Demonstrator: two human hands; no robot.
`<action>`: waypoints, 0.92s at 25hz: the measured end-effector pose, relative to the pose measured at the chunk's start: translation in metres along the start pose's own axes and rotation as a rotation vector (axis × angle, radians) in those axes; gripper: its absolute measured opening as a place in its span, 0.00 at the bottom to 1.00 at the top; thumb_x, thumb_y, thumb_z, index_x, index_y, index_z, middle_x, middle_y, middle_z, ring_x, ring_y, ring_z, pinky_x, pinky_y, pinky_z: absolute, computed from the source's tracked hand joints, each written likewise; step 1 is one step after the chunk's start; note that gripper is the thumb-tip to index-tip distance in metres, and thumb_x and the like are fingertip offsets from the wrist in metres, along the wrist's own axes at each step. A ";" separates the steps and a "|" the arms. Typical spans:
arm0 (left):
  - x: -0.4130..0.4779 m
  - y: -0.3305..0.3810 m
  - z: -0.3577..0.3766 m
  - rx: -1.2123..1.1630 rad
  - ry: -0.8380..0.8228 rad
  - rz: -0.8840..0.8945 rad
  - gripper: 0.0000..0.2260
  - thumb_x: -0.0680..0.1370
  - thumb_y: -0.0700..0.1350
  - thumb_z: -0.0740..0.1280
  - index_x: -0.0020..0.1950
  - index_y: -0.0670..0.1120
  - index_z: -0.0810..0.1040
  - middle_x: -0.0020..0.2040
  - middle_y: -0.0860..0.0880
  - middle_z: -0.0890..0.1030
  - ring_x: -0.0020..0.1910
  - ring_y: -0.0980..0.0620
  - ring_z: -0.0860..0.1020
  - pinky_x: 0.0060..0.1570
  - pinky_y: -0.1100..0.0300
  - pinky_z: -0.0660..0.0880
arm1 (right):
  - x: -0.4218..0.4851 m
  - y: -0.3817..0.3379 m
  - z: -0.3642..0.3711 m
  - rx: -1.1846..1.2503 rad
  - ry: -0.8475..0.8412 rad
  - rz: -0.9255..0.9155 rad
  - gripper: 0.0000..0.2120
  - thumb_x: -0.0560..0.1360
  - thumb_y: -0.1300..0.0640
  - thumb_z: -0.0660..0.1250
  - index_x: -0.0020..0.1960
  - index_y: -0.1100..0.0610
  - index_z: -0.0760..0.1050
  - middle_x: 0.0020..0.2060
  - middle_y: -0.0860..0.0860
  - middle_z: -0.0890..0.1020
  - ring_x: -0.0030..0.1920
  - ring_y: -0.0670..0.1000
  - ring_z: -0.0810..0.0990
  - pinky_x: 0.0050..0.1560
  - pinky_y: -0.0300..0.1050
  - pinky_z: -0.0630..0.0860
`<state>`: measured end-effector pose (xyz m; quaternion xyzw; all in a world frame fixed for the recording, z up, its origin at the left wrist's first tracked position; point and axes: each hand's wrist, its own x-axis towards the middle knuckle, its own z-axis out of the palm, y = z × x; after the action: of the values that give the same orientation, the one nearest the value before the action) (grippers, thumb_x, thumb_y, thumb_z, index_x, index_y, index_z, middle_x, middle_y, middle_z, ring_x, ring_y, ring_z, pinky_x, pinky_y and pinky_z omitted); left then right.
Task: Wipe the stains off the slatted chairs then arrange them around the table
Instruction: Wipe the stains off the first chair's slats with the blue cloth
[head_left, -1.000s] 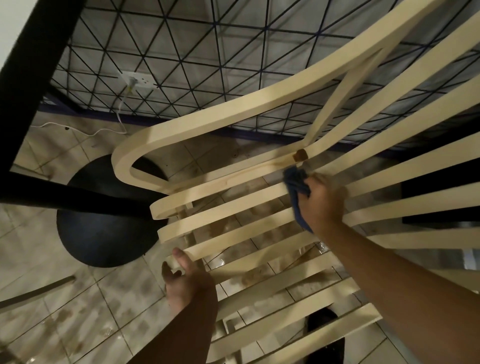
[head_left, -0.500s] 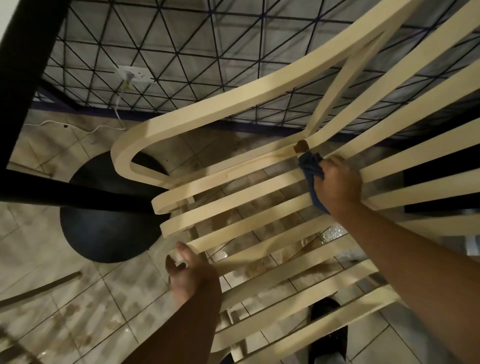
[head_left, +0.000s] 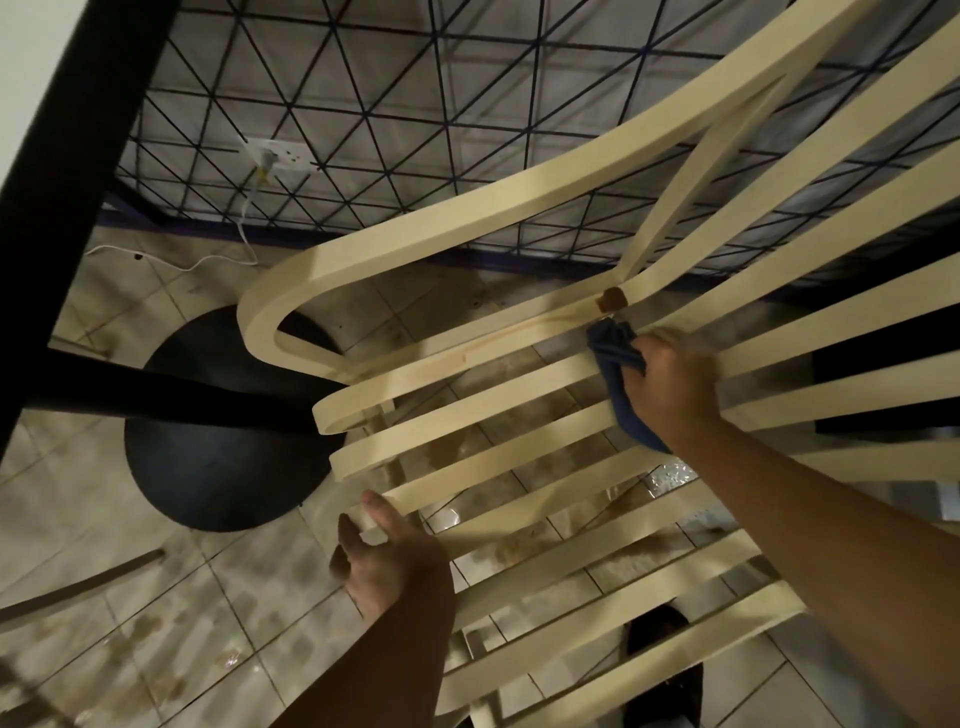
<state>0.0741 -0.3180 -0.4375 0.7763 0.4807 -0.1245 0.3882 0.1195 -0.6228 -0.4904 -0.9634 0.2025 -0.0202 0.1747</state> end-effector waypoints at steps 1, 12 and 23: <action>-0.001 0.000 -0.001 -0.005 0.002 -0.006 0.49 0.61 0.86 0.41 0.76 0.64 0.59 0.77 0.46 0.65 0.68 0.36 0.74 0.62 0.33 0.75 | 0.002 0.004 -0.004 -0.010 0.007 0.013 0.05 0.77 0.61 0.71 0.49 0.64 0.80 0.44 0.61 0.80 0.44 0.63 0.80 0.44 0.51 0.74; -0.005 0.007 -0.003 0.019 -0.028 0.032 0.50 0.62 0.83 0.37 0.78 0.59 0.56 0.67 0.44 0.78 0.60 0.40 0.80 0.57 0.40 0.80 | -0.054 -0.117 0.033 0.289 -0.196 -0.058 0.05 0.79 0.58 0.67 0.53 0.58 0.78 0.49 0.53 0.79 0.47 0.51 0.79 0.52 0.47 0.78; 0.014 -0.007 0.010 0.059 0.020 0.053 0.33 0.79 0.70 0.44 0.77 0.55 0.64 0.73 0.46 0.73 0.71 0.42 0.73 0.70 0.44 0.71 | -0.007 -0.022 -0.013 -0.067 -0.041 0.051 0.08 0.80 0.58 0.67 0.54 0.63 0.79 0.46 0.60 0.79 0.45 0.60 0.79 0.45 0.49 0.72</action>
<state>0.0768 -0.3145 -0.4552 0.8010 0.4601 -0.1203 0.3636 0.1200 -0.6058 -0.4704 -0.9635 0.2238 0.0108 0.1467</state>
